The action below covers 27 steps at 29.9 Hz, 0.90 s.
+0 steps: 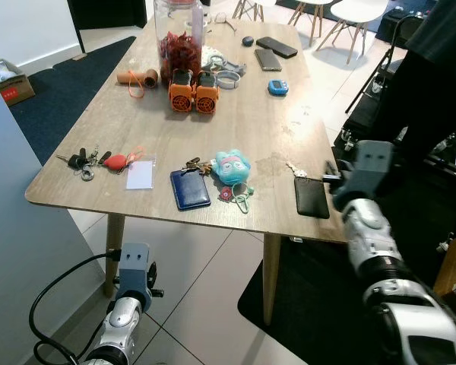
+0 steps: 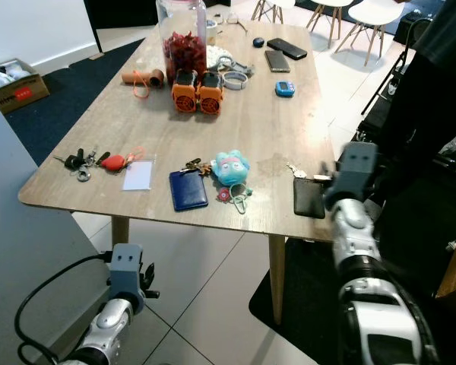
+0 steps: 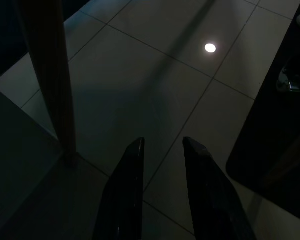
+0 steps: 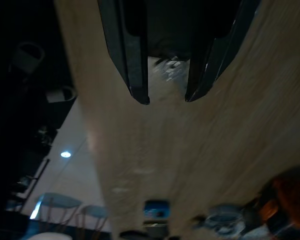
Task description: Hang keys on a hook
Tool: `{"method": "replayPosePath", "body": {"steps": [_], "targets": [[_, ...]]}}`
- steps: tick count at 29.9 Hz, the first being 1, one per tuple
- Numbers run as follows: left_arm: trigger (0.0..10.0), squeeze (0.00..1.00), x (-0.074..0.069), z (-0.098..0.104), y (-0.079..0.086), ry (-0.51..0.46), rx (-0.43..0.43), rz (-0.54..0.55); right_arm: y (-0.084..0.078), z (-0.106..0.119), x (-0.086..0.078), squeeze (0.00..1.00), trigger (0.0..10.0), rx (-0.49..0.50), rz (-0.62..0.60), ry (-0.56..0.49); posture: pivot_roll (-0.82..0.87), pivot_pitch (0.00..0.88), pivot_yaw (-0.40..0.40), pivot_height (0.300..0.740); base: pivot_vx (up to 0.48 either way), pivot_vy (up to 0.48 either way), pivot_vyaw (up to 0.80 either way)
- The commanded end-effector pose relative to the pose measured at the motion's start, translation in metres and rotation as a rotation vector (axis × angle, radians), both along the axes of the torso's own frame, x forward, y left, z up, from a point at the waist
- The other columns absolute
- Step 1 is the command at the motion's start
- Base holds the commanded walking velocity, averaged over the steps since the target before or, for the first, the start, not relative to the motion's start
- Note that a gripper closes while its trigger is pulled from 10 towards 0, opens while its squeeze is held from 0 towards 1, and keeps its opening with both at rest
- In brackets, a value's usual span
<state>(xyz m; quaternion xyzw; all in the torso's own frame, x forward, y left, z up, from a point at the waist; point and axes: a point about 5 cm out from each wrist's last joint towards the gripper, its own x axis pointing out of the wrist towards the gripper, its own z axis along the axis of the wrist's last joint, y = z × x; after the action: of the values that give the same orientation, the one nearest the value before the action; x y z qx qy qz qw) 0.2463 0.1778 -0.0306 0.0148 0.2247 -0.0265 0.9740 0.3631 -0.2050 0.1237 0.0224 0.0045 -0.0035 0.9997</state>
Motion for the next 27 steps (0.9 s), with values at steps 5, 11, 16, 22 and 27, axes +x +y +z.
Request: {"method": "replayPosePath", "body": {"steps": [5,11,16,22,27], "targets": [[10.0,0.0,-0.005,-0.004,0.001,0.021,0.003,0.0,0.005,-0.017,-0.009,0.76,10.0,-0.072,0.049,0.068,0.07,0.037,-0.074,0.74,0.0,0.0,0.0],[10.0,0.0,-0.006,-0.005,0.001,0.023,0.001,-0.002,0.003,-0.027,-0.015,0.0,10.0,-0.071,-0.013,0.11,0.07,0.037,-0.07,0.74,0.0,0.0,0.0],[10.0,0.0,-0.006,-0.004,-0.001,0.021,-0.001,-0.008,-0.008,-0.032,-0.014,0.0,10.0,-0.024,-0.113,0.153,0.07,0.041,-0.066,0.74,0.0,0.0,0.0],[10.0,0.0,-0.005,-0.004,-0.001,0.018,-0.004,-0.011,-0.007,-0.034,-0.011,0.0,10.0,-0.009,-0.125,0.174,0.07,0.056,-0.06,0.74,0.0,0.0,0.0],[10.0,0.0,-0.006,-0.003,0.0,0.014,-0.008,-0.008,-0.006,-0.029,-0.006,0.0,10.0,0.006,-0.151,0.166,0.07,0.071,-0.056,0.74,0.0,0.0,0.0]]}}
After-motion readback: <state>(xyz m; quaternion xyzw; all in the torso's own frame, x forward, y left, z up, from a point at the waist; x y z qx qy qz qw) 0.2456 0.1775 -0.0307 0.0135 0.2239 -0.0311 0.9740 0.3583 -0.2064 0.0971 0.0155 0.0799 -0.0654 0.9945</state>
